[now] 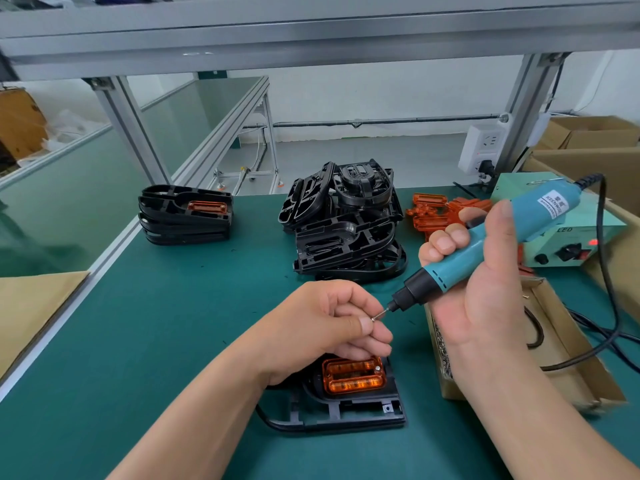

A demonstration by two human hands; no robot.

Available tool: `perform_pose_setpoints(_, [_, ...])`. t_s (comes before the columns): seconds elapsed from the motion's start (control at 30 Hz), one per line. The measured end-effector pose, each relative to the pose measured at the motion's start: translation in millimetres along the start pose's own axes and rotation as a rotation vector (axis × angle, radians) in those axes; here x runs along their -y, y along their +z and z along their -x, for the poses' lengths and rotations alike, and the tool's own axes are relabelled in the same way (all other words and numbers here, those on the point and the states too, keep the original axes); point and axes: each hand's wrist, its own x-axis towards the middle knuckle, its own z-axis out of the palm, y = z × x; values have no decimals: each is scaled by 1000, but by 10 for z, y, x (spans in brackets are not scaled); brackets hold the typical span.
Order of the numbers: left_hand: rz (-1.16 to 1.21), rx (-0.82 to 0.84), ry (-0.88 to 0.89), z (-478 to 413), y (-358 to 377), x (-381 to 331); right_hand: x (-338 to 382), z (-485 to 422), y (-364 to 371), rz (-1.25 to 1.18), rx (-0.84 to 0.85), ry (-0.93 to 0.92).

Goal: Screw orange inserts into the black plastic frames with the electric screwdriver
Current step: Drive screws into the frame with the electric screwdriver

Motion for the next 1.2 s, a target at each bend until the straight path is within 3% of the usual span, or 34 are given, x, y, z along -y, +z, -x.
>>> perform_pose_setpoints(0.73, [-237,13,30,37,-133,-41,-102,77,5,14,8,54])
perform_pose_setpoints(0.9, [-635,-186,50,107,-440,-80,-117,131,37,39,51,68])
perform_pose_setpoints(1.03, [-817,-120,-72,142,-595,-35,-198,206,97,98,99,90])
perform_pose_setpoints(1.2, [-874,-52,-143,134,-629,1,-311,312,164,164,202,94])
